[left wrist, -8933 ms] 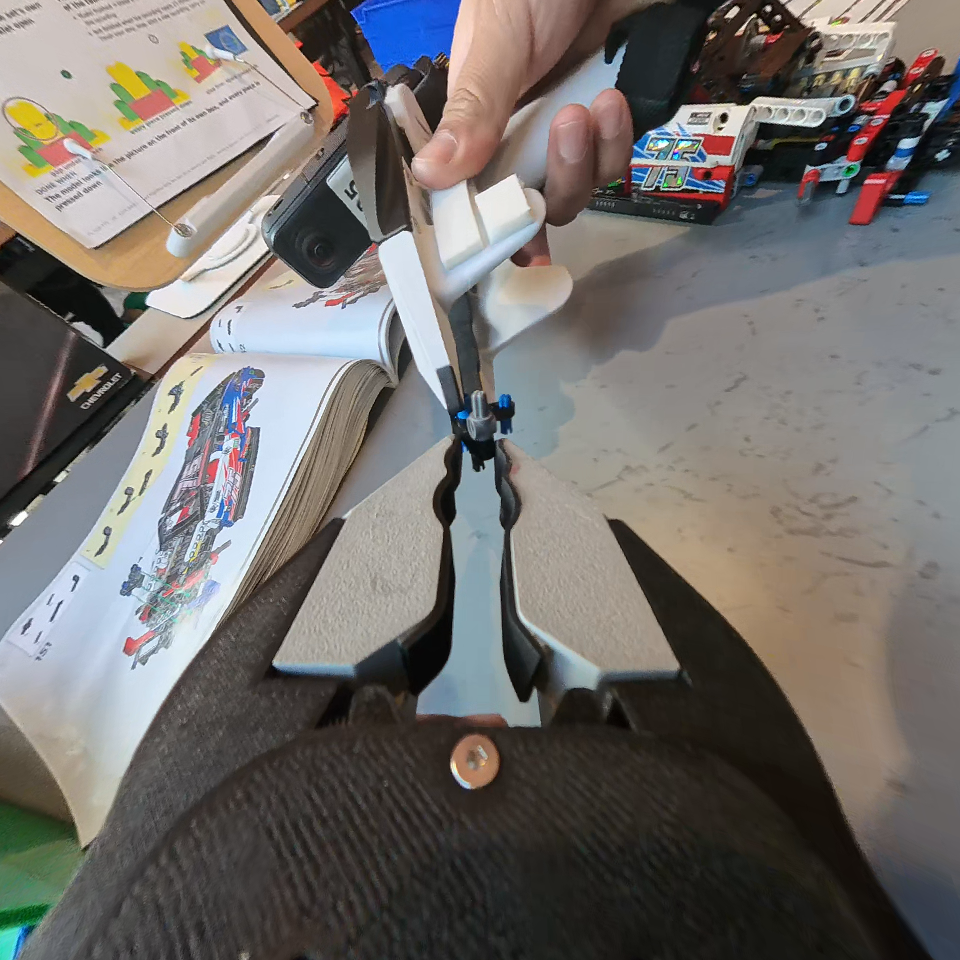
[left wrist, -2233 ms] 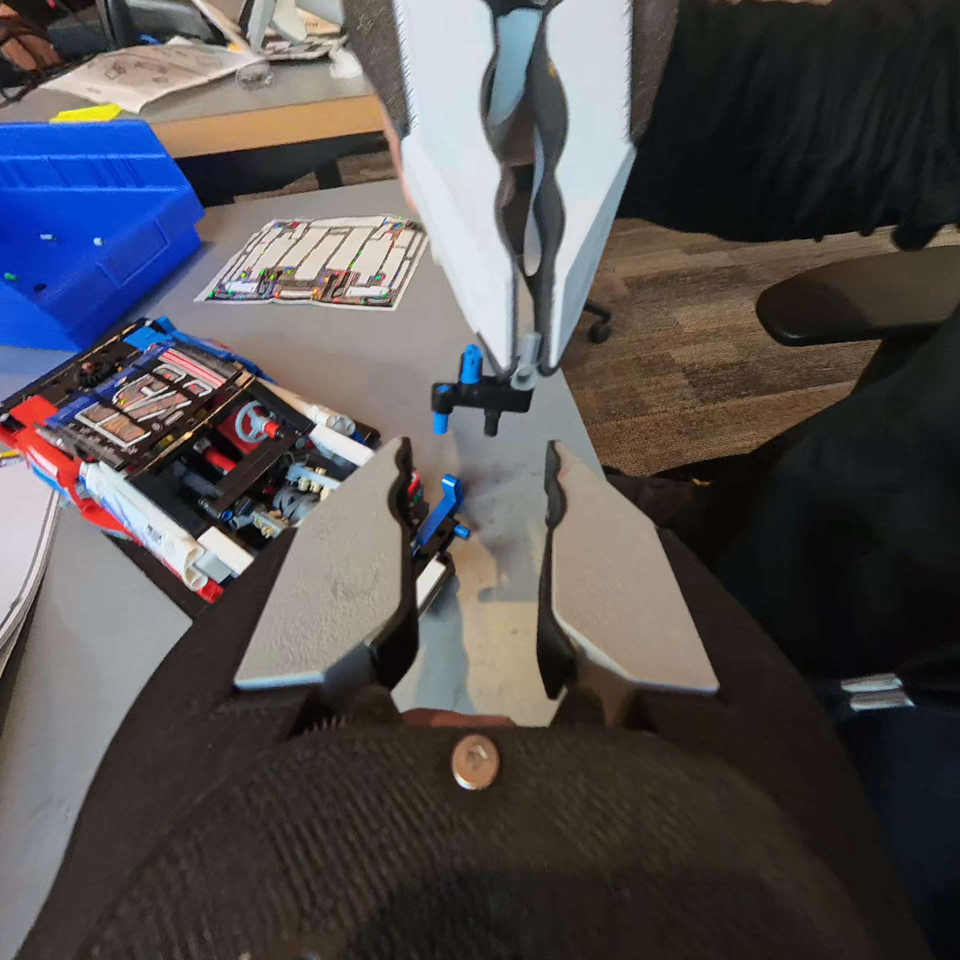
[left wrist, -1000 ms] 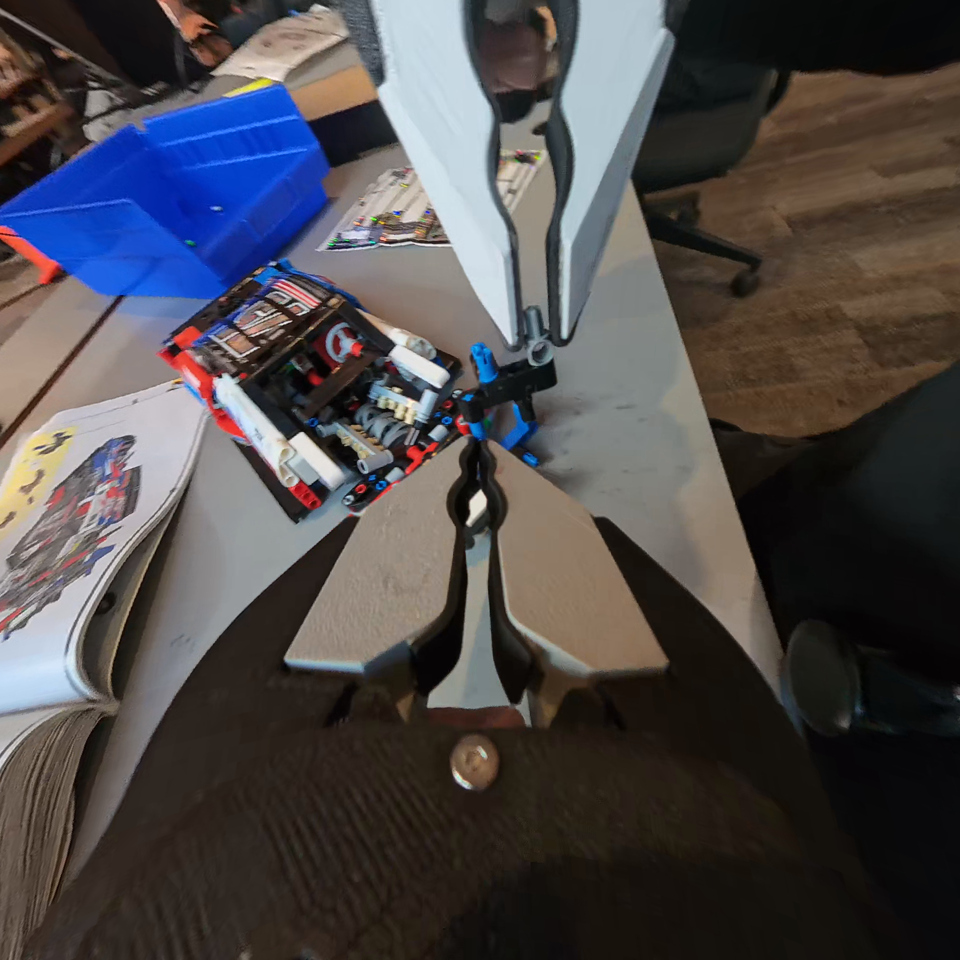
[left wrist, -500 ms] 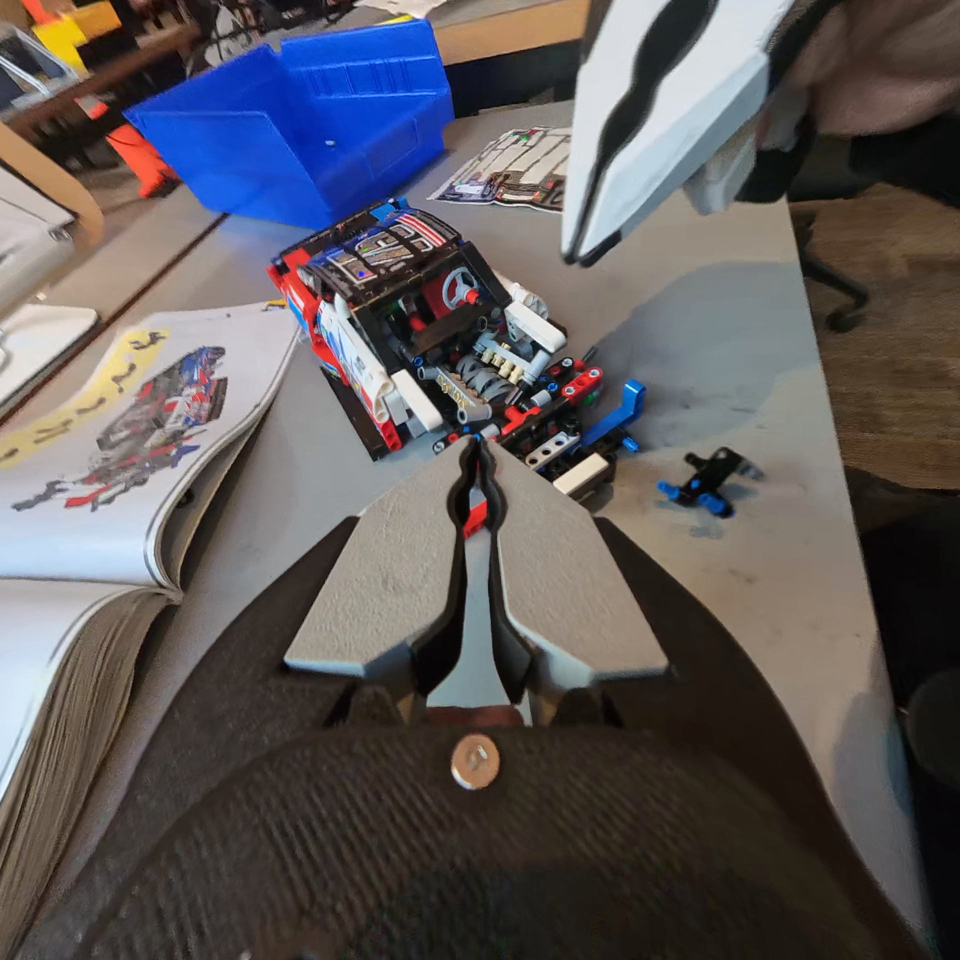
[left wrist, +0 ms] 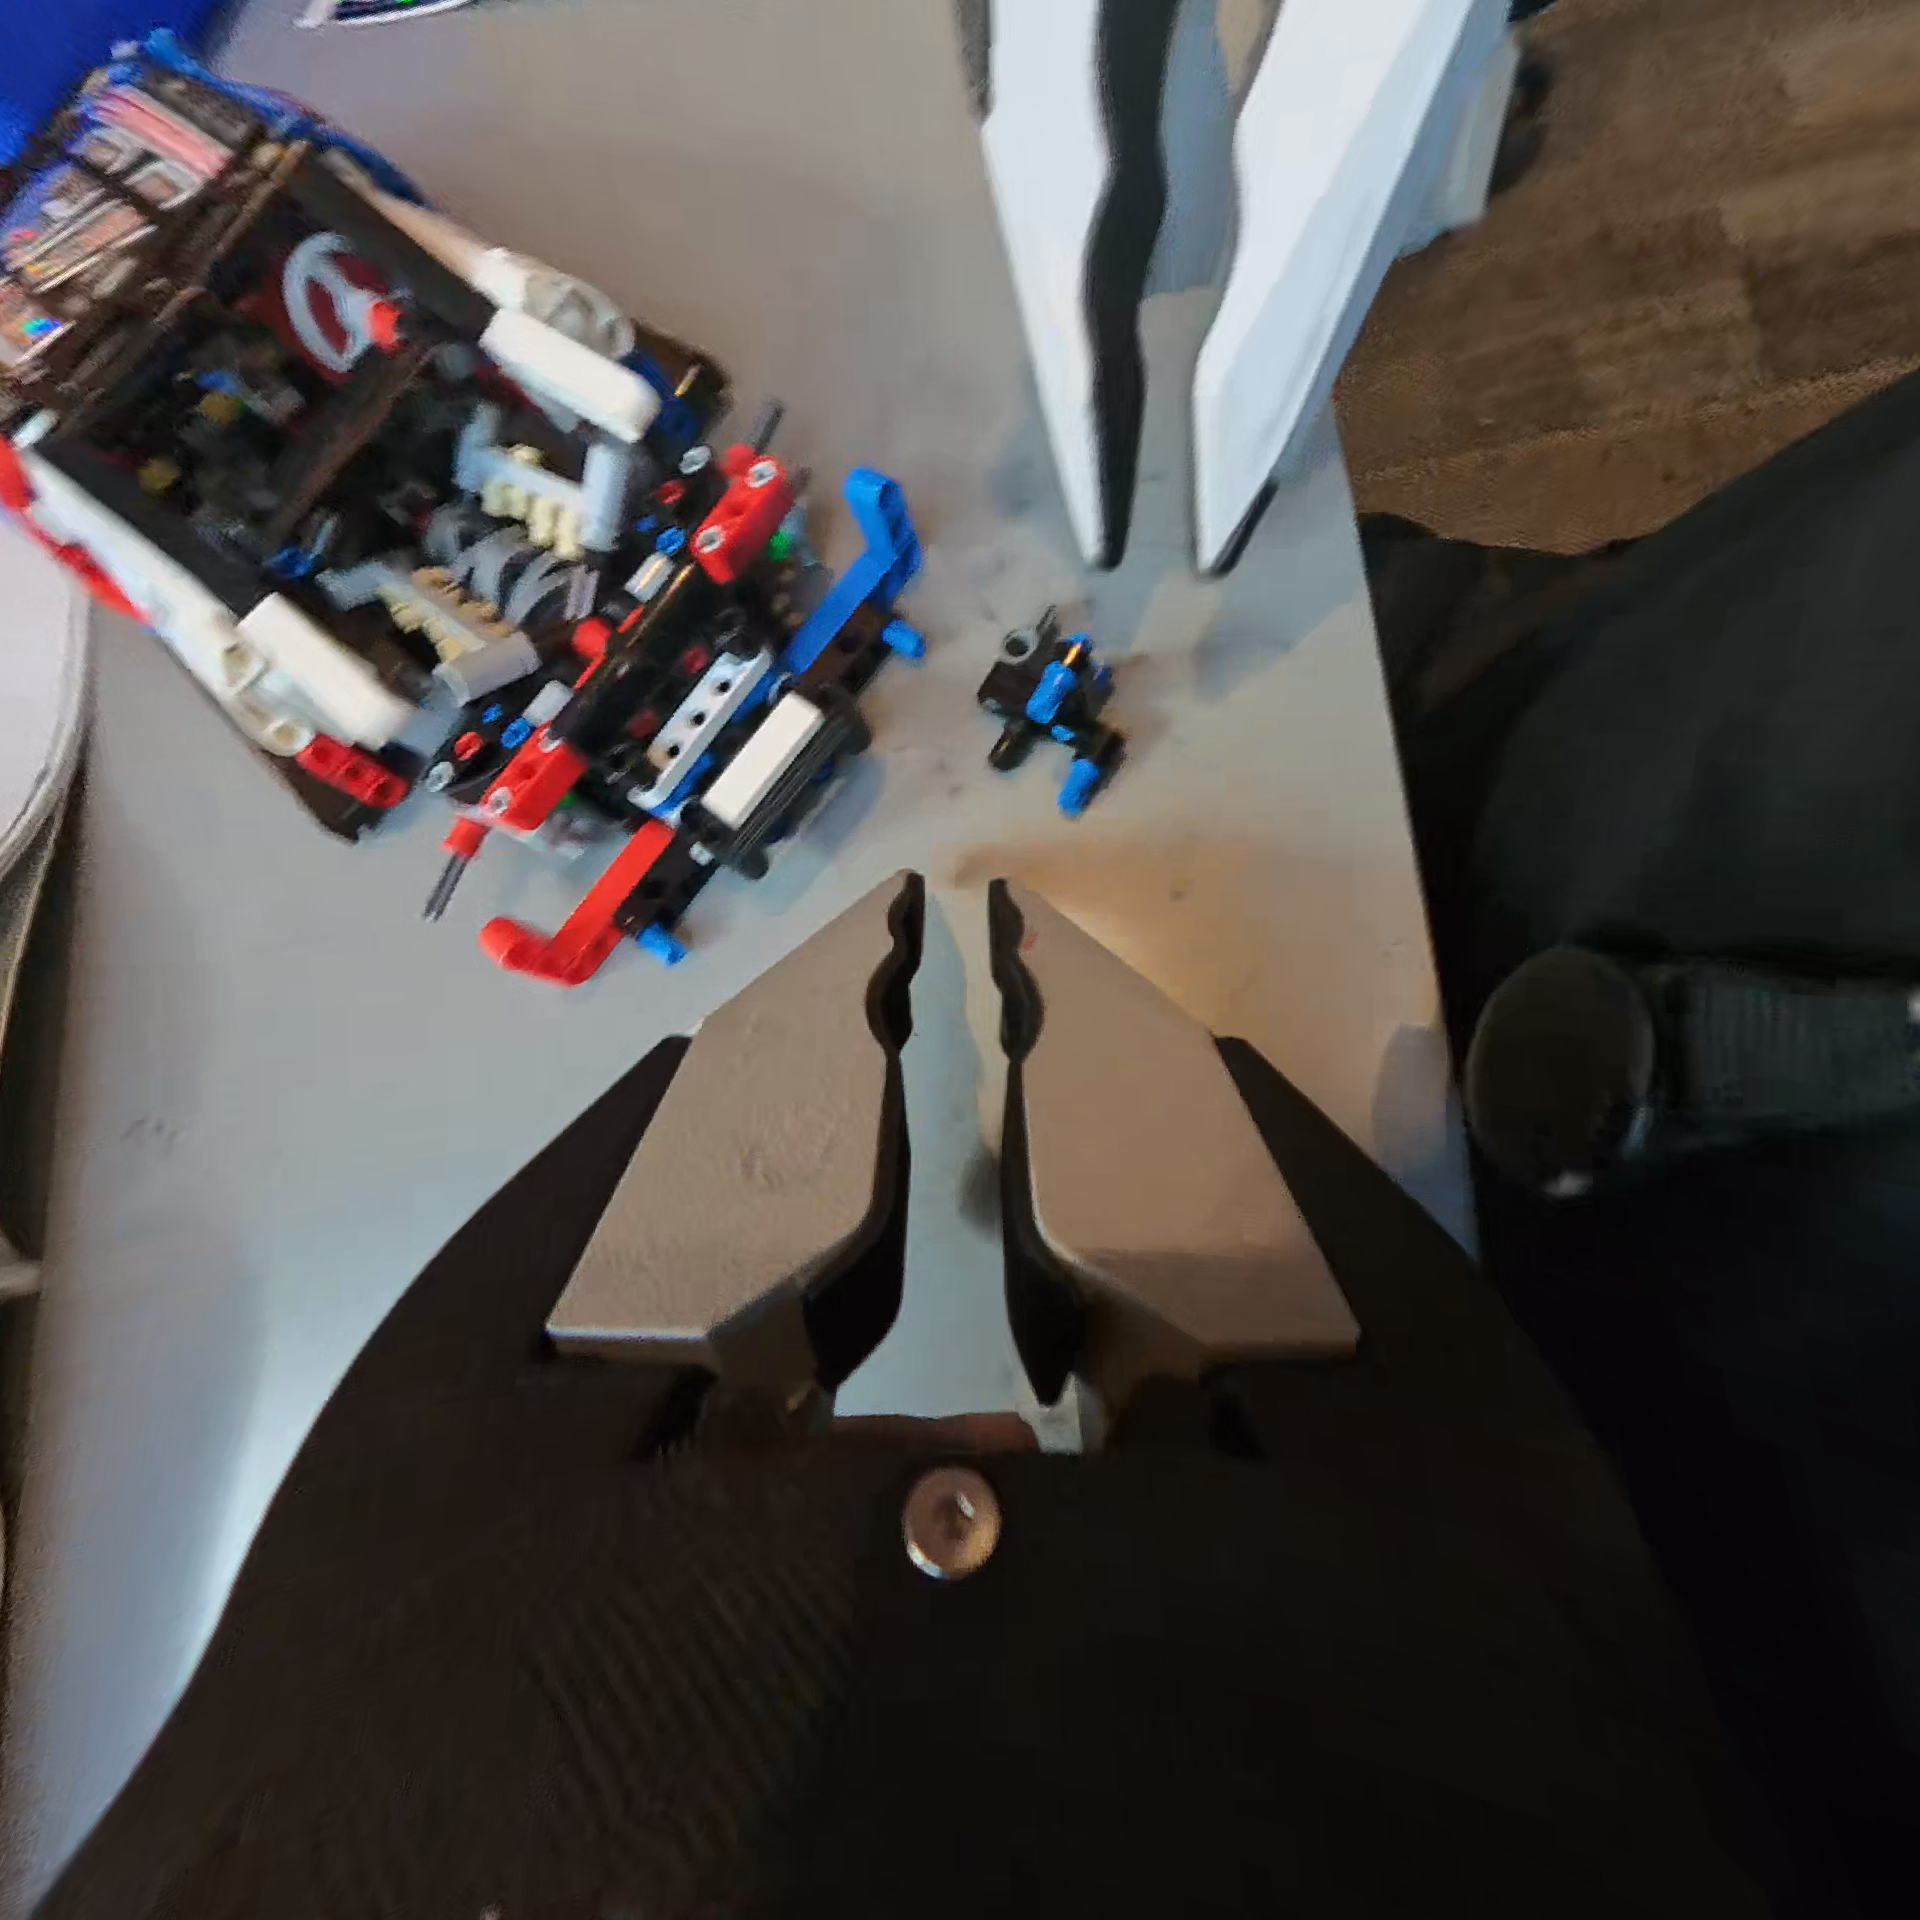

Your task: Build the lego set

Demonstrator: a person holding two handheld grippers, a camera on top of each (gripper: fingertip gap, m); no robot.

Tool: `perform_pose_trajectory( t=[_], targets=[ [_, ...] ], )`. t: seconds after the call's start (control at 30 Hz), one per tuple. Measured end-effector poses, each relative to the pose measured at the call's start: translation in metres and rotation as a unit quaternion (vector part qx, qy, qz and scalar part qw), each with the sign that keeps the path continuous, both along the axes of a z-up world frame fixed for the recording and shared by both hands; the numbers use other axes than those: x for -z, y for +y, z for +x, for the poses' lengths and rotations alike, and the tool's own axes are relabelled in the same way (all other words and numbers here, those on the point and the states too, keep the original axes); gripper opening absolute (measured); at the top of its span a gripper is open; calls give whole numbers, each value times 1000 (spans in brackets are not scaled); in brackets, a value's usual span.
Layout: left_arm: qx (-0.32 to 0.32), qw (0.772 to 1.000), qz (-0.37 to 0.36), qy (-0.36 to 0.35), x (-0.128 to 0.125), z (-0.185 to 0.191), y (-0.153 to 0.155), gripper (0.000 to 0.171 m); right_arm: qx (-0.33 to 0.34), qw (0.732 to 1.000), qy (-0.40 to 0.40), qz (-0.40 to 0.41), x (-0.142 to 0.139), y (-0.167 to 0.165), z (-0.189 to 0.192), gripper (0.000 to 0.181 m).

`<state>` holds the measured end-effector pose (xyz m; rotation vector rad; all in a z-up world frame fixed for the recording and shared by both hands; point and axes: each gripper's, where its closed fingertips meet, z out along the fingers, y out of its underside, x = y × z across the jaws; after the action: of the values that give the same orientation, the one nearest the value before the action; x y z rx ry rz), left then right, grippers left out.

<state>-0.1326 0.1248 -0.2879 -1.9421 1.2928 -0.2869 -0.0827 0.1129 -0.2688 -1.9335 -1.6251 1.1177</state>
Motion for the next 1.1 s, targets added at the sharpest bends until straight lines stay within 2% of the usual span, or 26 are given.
perform_pose_trajectory(
  t=[0.17,0.3,0.4,0.5,0.6,0.67,0.77,0.97,1.1],
  targets=[
    [17,1000,-17,-4,-2,24,-3,22,25,1000,-7,11,10,2,0,15],
    [22,1000,-14,-11,-14,30,-7,26,45,998,-21,40,13,14,13,15],
    [19,999,-29,-11,-16,34,-6,28,44,999,-8,11,11,8,10,16],
    [5,998,-58,2,-6,37,-3,27,56,998,21,-11,8,3,0,20],
    [6,997,-74,-3,1,45,-13,21,75,995,43,-40,3,2,-8,30],
    [2,996,-82,-18,1,48,-20,20,89,993,43,-59,3,4,-12,29],
    [-36,996,-81,-25,1,36,-20,26,93,994,21,-55,9,2,-14,30],
    [-91,993,-68,-19,0,5,-19,28,118,992,-5,32,0,2,-4,34],
    [-112,991,-61,-41,0,-7,-17,31,153,986,-13,68,-4,-2,8,26]
  ],
)
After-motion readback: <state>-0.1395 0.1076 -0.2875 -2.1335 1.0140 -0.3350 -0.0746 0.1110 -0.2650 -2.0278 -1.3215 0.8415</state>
